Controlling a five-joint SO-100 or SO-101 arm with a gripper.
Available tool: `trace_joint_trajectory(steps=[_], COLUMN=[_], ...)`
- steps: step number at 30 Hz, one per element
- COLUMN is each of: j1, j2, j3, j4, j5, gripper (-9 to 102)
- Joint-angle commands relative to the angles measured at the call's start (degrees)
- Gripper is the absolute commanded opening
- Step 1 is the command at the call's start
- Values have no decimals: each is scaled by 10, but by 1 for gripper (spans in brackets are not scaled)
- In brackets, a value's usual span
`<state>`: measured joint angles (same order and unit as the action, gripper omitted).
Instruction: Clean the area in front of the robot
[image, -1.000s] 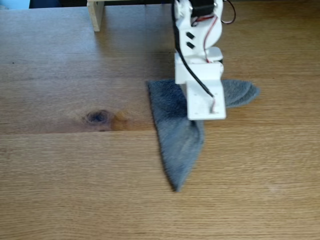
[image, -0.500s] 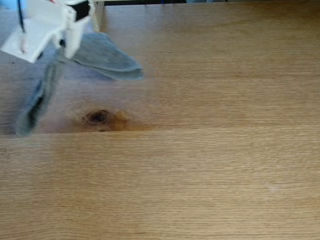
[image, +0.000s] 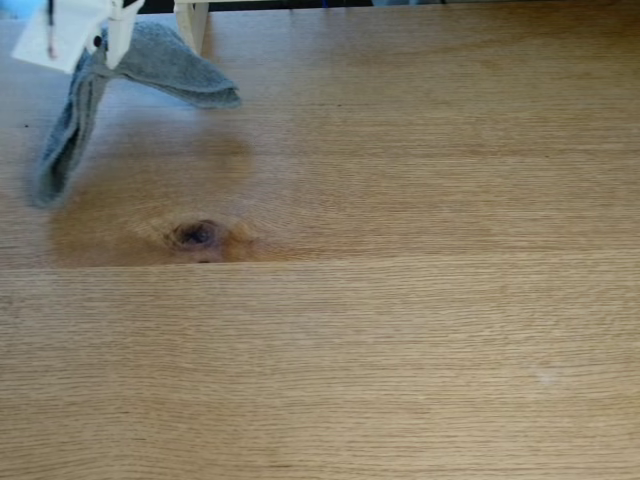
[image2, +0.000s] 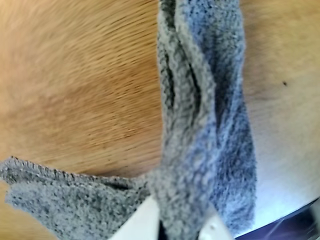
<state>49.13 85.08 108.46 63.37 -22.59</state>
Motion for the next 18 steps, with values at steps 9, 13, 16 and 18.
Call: trace_joint_trajectory(steps=[9,13,16,18], j1=[-33,-52,-113,-171], j2=[206,247,303,345], j3=[305,321,321,321], j4=[-243,-317,-294,-276], j5=[-33,18,38,57], gripper=[34,41,37,27])
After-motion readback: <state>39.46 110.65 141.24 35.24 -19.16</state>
